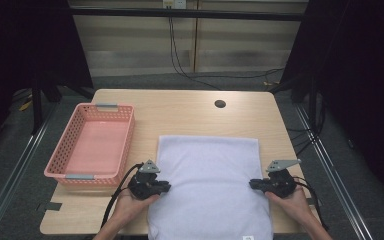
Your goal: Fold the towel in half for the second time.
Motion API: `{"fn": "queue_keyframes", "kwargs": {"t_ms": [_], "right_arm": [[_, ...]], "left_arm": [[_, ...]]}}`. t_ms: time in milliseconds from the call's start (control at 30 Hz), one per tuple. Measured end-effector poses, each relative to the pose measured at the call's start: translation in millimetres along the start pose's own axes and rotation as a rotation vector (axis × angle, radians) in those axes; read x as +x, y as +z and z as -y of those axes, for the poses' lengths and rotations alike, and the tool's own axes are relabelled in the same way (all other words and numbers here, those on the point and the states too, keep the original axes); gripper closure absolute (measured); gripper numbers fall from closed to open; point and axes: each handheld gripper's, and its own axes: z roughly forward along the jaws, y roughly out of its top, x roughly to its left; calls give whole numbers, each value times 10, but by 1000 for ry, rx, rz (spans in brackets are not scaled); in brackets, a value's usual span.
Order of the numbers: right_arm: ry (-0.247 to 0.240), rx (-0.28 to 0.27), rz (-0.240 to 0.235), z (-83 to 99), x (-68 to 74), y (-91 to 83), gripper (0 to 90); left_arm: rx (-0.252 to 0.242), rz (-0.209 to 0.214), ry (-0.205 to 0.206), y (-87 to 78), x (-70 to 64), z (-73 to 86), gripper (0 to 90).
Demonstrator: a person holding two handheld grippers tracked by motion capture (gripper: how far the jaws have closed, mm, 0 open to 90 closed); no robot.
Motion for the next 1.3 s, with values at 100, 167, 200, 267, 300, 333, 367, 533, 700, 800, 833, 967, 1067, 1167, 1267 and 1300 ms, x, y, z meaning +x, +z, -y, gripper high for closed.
{"fn": "queue_keyframes", "kwargs": {"t_ms": [100, 167, 200, 267, 300, 333, 367, 533, 700, 800, 833, 967, 1067, 1167, 1267, 1300], "right_arm": [[-8, 16, -6, 75, 58, -76, 847], [-11, 42, -25, 132, 98, -148, 847], [-14, 55, -31, 165, 114, -191, 847], [-13, 68, -55, 234, 123, -261, 846], [-8, 67, -63, 263, 133, -284, 846], [-12, 76, -67, 277, 141, -303, 846], [-11, 85, -77, 293, 159, -322, 846], [-27, 117, -112, 362, 285, -389, 830], [-21, 65, -93, 259, 202, -441, 762], [-19, -21, -26, 80, 53, -525, 735], [-12, -48, -6, 15, -15, -536, 726], [24, -111, 71, -223, -304, -455, 667], [48, -111, 112, -340, -527, -313, 623], [63, -83, 125, -397, -711, -144, 585], [94, -76, 104, -416, -821, -19, 534], [99, -81, 96, -415, -839, 5, 527]], "left_arm": [[10, 15, 30, -13, -118, 42, 834], [21, 50, 32, -28, -207, 83, 834], [26, 56, 39, -35, -262, 103, 832], [37, 86, 46, -50, -333, 137, 820], [41, 89, 37, -58, -352, 146, 804], [50, 100, 27, -67, -377, 156, 800], [58, 114, 29, -87, -414, 179, 800], [55, 141, 25, -148, -479, 263, 727], [7, 132, 49, -152, -401, 40, 582], [-33, 97, 52, -124, -230, -194, 568], [-52, 89, 47, -86, -137, -284, 566], [-47, 21, 32, 21, 129, -507, 561], [-68, -16, 14, 102, 330, -589, 554], [-88, -14, -34, 166, 508, -594, 528], [-100, -23, -52, 190, 614, -590, 500], [-104, -42, -57, 191, 644, -595, 494]]}}
